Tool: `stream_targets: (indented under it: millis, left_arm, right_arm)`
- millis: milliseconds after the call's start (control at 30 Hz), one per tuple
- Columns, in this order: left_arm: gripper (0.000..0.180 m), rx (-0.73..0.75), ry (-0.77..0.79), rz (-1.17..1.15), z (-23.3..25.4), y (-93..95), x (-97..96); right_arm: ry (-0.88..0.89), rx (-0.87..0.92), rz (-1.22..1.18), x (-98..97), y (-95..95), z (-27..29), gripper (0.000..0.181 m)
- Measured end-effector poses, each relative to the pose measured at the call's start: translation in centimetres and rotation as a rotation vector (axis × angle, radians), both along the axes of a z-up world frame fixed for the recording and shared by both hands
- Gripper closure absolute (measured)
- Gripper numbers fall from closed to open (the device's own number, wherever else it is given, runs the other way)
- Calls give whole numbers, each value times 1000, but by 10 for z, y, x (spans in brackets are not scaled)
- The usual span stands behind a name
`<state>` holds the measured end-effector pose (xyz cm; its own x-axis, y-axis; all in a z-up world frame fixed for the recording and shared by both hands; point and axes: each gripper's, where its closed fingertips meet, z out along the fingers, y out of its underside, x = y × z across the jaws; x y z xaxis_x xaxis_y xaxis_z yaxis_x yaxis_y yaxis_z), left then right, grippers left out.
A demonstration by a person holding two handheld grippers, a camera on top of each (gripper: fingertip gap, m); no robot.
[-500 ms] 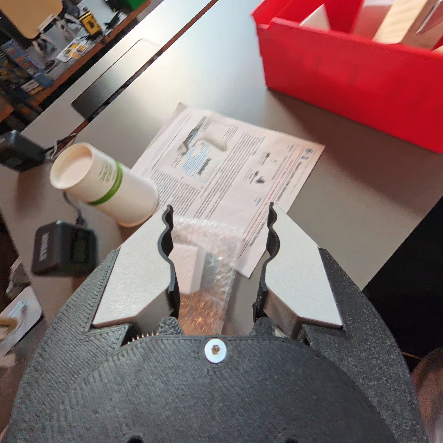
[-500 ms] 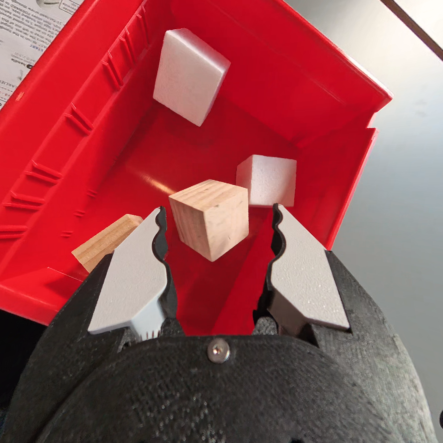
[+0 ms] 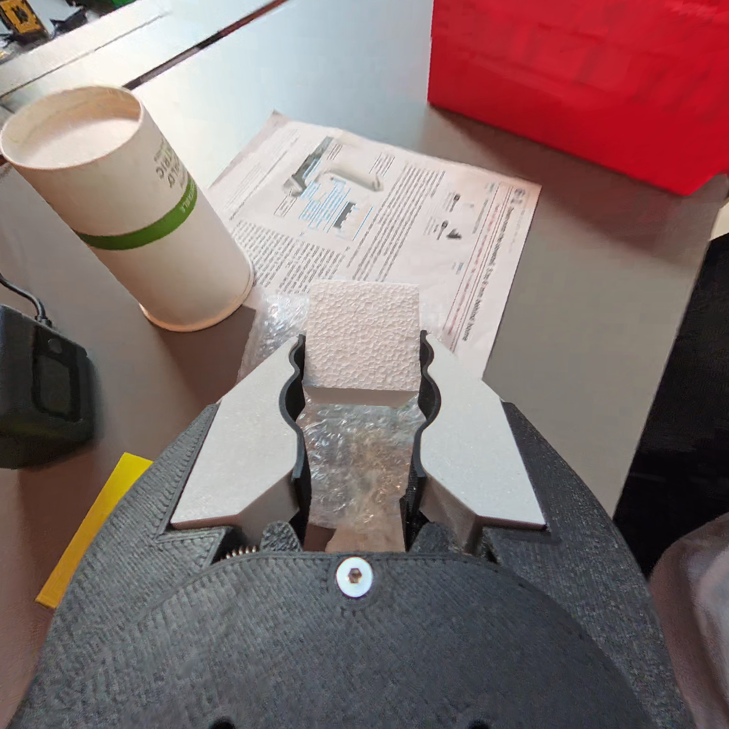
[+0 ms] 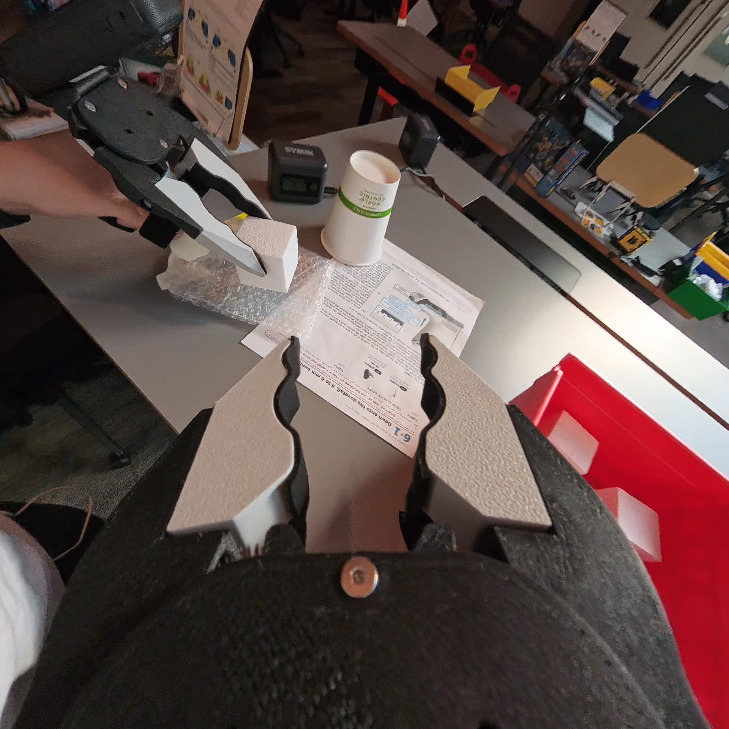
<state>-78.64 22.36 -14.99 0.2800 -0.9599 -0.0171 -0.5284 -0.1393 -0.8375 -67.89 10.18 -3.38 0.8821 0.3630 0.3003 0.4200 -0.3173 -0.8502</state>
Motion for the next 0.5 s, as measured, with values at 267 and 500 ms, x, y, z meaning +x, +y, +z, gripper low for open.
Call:
stream_targets:
  millis: [267,500]
  left_arm:
    - [124,63,-308,-194,120,-116,171]
    - [94,-3,-189,-218,135,-131,285]
  right_arm:
    - [46,123,-520,164,-96,25,130]
    - [175,91,-588,247,-151,17,118]
